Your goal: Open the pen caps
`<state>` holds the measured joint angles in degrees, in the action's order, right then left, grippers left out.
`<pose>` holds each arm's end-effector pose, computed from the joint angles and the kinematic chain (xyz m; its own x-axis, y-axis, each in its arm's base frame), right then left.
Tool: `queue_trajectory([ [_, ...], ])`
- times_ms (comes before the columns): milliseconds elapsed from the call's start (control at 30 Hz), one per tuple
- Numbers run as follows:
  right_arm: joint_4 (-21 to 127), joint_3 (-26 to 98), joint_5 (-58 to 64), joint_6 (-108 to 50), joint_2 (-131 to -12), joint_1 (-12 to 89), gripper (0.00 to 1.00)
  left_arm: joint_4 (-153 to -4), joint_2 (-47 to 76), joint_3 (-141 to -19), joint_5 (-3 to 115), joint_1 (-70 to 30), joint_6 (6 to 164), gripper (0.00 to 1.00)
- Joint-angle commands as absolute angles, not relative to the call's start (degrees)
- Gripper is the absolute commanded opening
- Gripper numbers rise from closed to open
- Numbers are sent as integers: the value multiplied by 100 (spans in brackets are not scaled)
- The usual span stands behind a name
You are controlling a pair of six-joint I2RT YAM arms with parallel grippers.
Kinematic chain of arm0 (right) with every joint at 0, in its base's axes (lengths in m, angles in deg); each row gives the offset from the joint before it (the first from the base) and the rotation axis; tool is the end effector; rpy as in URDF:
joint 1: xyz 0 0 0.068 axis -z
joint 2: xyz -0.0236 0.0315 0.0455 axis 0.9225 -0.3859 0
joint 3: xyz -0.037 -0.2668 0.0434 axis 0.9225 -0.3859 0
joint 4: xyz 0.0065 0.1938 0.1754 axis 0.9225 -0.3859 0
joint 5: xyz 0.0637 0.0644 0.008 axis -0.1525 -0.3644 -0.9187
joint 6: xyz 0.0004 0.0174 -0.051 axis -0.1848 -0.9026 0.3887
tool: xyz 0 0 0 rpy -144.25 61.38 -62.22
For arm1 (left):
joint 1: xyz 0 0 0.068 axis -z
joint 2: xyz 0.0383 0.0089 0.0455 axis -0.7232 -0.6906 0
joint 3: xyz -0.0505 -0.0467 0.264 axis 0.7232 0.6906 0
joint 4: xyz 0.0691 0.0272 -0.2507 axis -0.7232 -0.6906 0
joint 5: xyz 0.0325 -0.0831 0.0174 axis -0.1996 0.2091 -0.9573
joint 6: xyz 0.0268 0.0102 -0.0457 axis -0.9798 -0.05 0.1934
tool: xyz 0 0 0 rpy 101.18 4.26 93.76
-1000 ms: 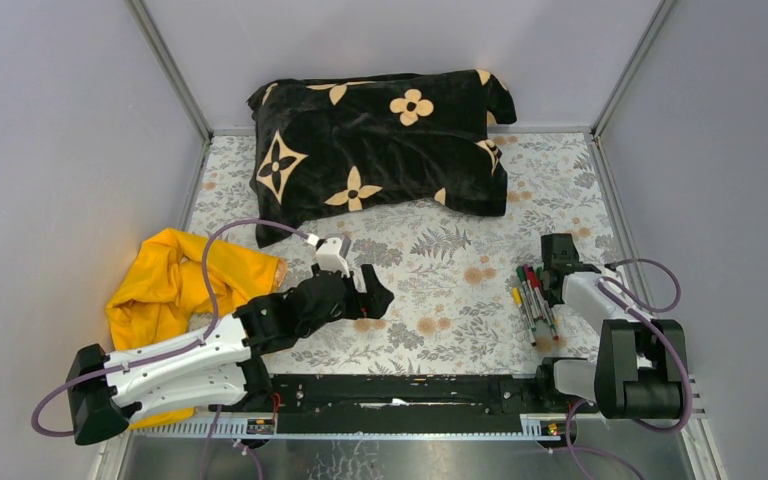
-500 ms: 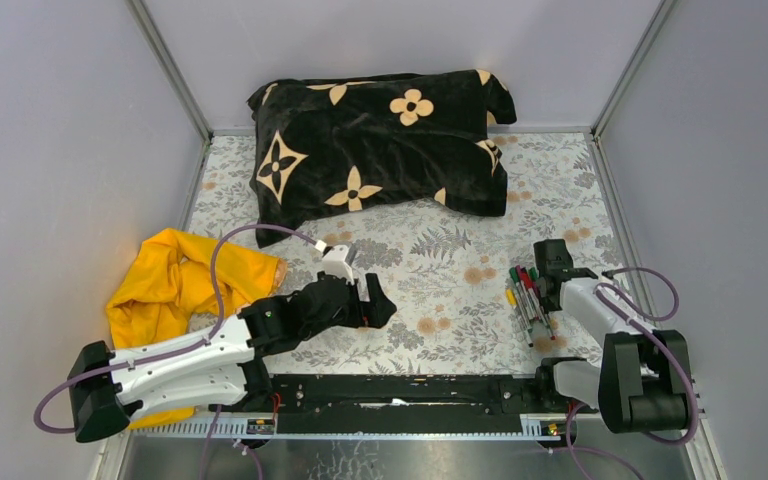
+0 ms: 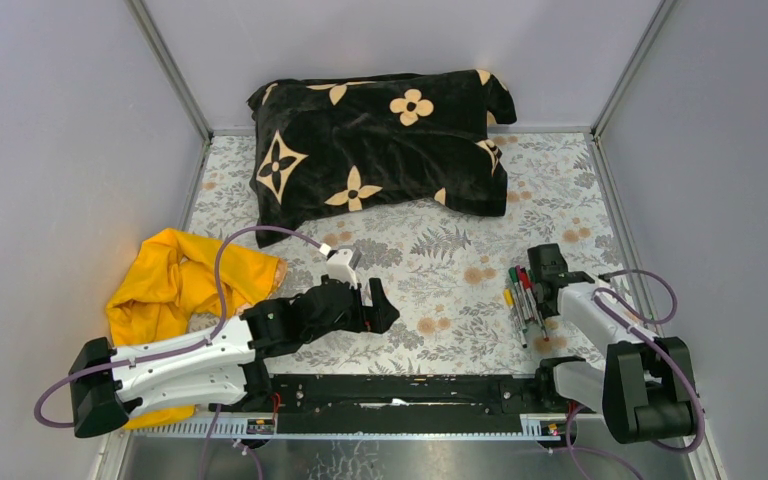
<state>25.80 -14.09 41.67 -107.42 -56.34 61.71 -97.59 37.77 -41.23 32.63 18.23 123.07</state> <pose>0.1781 -0.0012 0.1455 0.0372 0.8583 -0.5119 0.9282 0.1601 0.3359 0.0932 -0.1741 0.2385 -0.7561 -0.1316 -0.6411 0.3085 0.7923 -0.5264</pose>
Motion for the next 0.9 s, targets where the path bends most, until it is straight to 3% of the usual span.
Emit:
queue_trajectory([
  [0, 1754, -1429, 4002, -11037, -6067, 5816, 0, -9574, 3856, -4052, 3184, 1872, 12374, 99],
  [867, 1138, 228, 4144, -12694, -8285, 3507, 0, -10068, 4142, -4071, 2824, 1874, 12554, 99],
])
